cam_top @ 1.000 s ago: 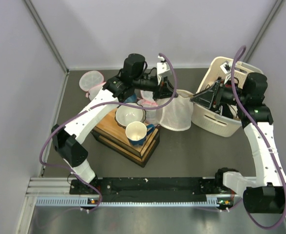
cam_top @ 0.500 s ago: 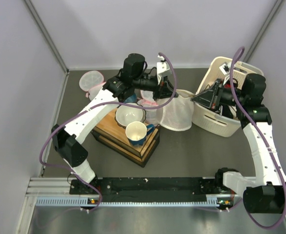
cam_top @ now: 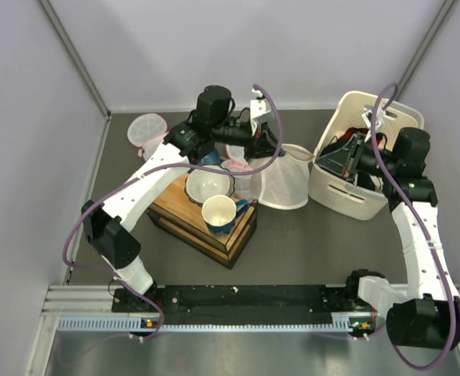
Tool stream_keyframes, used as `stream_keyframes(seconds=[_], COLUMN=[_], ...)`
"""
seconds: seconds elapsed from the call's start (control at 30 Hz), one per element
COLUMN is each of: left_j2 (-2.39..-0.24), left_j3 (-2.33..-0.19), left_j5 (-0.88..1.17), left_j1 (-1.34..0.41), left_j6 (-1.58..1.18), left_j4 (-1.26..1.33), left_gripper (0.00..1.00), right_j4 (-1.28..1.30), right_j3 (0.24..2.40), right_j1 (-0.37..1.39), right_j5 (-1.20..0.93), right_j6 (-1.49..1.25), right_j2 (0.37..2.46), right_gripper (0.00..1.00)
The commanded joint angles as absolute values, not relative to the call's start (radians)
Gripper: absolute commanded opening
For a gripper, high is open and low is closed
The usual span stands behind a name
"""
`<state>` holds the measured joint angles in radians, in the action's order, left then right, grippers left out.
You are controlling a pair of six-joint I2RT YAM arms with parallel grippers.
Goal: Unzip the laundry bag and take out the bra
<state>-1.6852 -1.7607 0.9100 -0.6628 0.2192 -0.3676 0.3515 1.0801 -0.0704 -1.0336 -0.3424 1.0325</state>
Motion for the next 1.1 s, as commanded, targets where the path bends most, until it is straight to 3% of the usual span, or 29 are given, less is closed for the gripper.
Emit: stream_keyframes(seconds=[0.0,0.17,0.3,0.33,0.4,0.43,0.53,0.73,0.9,1.07], left_j2=[-1.589,-1.546,-1.497,-1.497,-1.509,-1.516,-1.543,-1.58,-1.606,-1.621], left_j3=[-1.761,-1.723,-1.645,-1.635,-1.635,-1.64,-1.652,-1.658,-1.681,-1.686], left_j5=[0.98,1.02,1.1,1.114,1.14,1.158,1.175,1.209,1.249,1.262], left_j1=[-0.627,-0.592,-0.558,-0.558,-0.56,-0.56,-0.56,-0.56,-0.558,-0.56], left_j6=[0.239,0.207,0.069,0.055,0.003,0.003,-0.064,-0.155,-0.233,-0.271], left_j4=[-0.324,-0.269,-0.079,-0.034,-0.008,0.045,0.075,0.179,0.254,0.291], left_gripper=[0.0,0.0,0.0,0.0,0.0,0.0,0.0,0.0,0.0,0.0], right_j4=[0.37,0.385,0.382,0.382,0.383,0.383,0.383,0.258,0.229,0.076], right_j3=[1.019,1.009,1.037,1.063,1.089,1.118,1.141,1.042,1.022,1.019], right_j1=[-0.124,-0.124,-0.124,-0.124,-0.121,-0.121,-0.086,0.055,0.06,0.06], right_j5=[-0.951,-0.94,-0.96,-0.968,-0.965,-0.956,-0.912,-0.689,-0.719,-0.781], right_j6=[-0.333,-0.322,-0.316,-0.313,-0.295,-0.287,-0.223,-0.005,0.146,0.077], right_j2=[0.991,1.011,1.002,0.996,0.965,0.951,0.913,0.828,0.845,0.906], right_gripper=[0.0,0.0,0.0,0.3,0.57,0.75,0.99,0.99,0.99,0.9])
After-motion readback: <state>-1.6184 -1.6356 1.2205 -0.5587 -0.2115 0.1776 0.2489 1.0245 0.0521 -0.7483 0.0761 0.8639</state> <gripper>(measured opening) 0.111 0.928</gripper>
